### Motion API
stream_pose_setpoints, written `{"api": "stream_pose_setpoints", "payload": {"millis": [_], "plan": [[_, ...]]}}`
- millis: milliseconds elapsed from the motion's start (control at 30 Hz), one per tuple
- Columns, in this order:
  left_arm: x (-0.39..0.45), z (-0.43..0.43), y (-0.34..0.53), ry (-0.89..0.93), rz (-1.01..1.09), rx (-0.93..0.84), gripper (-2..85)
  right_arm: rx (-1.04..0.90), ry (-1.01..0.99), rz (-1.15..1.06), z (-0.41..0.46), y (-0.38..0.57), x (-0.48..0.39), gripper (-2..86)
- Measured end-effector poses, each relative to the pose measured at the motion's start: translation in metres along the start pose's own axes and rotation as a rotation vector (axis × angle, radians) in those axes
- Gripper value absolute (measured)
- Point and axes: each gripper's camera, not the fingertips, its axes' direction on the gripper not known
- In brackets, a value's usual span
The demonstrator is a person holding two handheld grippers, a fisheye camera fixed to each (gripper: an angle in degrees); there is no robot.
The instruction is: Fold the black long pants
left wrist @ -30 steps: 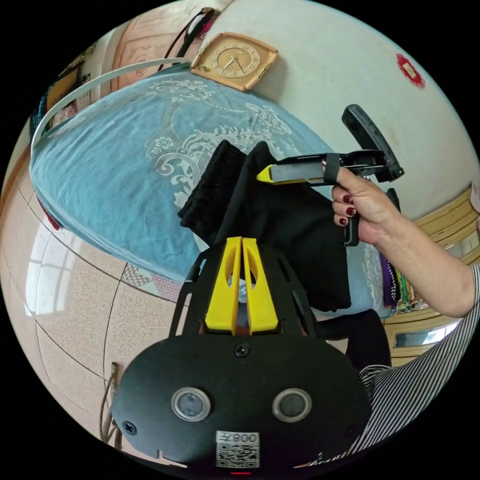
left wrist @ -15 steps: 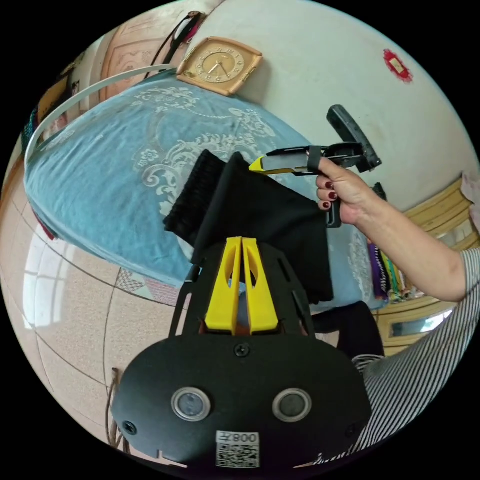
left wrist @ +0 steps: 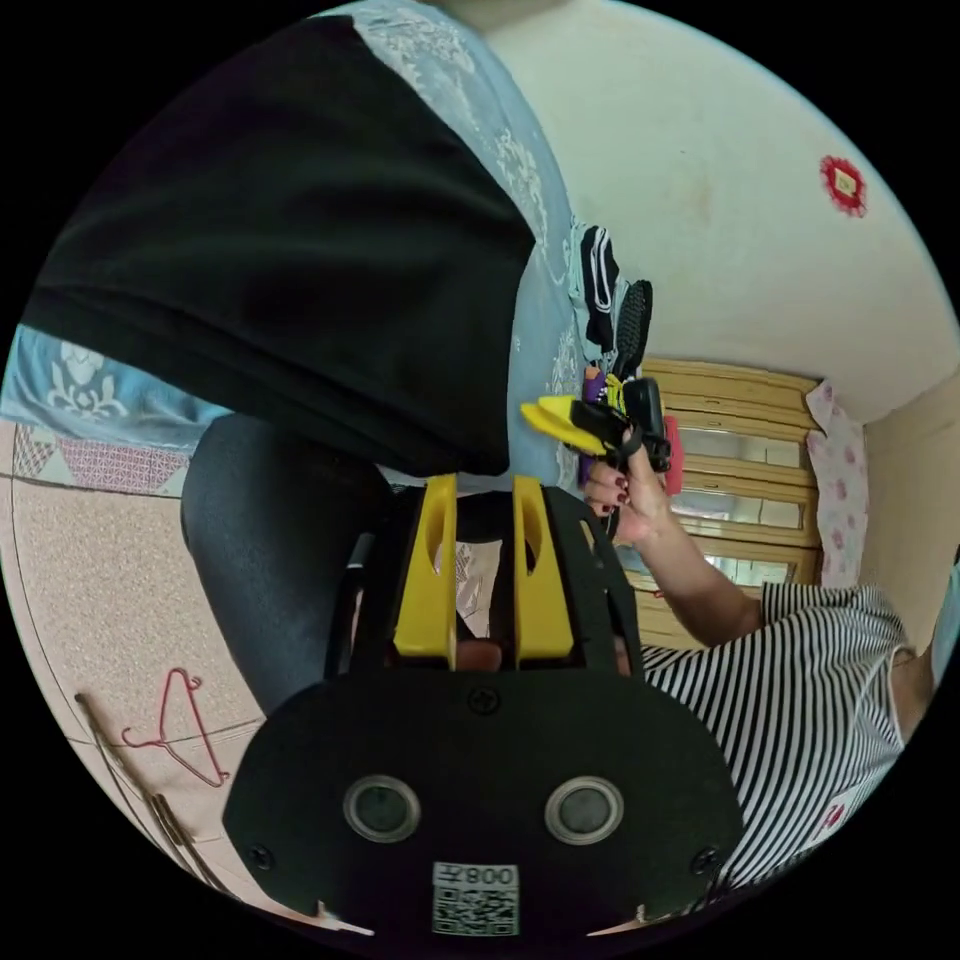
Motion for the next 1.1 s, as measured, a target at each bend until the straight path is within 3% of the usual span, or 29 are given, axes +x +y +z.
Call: {"api": "stream_pose_setpoints", "payload": {"millis": [267,700,1100], "plan": [[-0.017,0.028,-0.018,0.009,-0.056,0.009,3.6,-0.044,-0.178,0.054,0.036,0.018,0.058,9.3],[-0.018,0.068,-0.03,-0.021,-0.067,-0.036,2.4,-0.048,-0.263,0.075,0.053,0.032,0.12,8.5],[-0.023,0.045,-0.005,0.107,-0.057,0.076,1.7,-0.041,-0.39,0.113,0.071,0.048,0.161,6.6]]}}
